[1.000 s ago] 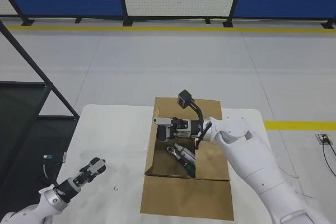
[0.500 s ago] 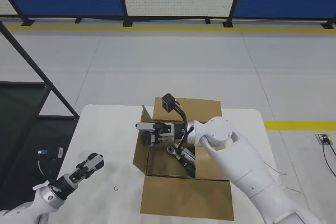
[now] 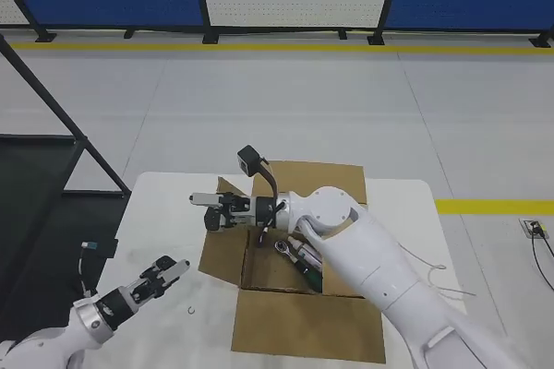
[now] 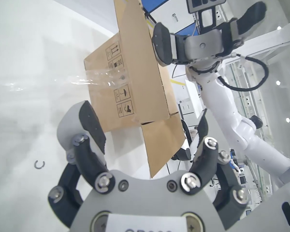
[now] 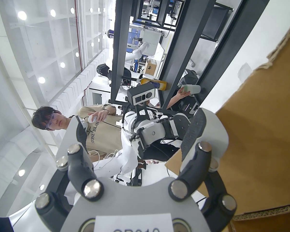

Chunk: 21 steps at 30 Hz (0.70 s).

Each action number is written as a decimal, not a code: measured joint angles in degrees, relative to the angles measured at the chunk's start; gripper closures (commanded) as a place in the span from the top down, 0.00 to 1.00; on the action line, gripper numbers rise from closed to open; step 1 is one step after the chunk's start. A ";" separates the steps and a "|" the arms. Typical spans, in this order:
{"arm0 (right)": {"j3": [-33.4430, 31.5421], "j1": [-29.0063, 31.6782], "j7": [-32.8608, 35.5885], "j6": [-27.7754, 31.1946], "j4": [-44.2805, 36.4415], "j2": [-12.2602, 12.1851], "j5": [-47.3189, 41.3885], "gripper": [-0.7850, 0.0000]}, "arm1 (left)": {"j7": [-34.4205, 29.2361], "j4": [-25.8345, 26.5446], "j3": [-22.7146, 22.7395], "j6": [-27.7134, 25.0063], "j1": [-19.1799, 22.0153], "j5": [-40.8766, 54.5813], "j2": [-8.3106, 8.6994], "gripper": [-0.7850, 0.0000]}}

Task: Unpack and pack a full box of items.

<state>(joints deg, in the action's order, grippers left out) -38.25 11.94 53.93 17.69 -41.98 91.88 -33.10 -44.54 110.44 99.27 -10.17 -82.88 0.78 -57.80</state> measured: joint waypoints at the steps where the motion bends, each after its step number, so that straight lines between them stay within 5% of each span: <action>1: 0.28 -0.34 -0.02 0.22 0.90 0.43 -0.12 1.00 | 0.31 0.00 -0.69 0.57 0.46 -0.90 0.00 1.00; 11: 0.93 -2.75 0.82 3.11 8.73 3.84 -1.39 1.00 | 2.62 -1.07 -7.28 6.05 4.97 -10.52 -0.04 1.00; 21: -1.90 -2.51 2.82 10.77 10.40 3.92 -0.95 1.00 | 5.24 -3.74 -8.10 7.21 5.42 -12.61 -0.07 1.00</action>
<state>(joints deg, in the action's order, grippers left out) -40.15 9.43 56.75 28.46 -31.58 95.79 -34.05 -39.30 106.70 91.16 -2.96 -77.46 -11.83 -57.87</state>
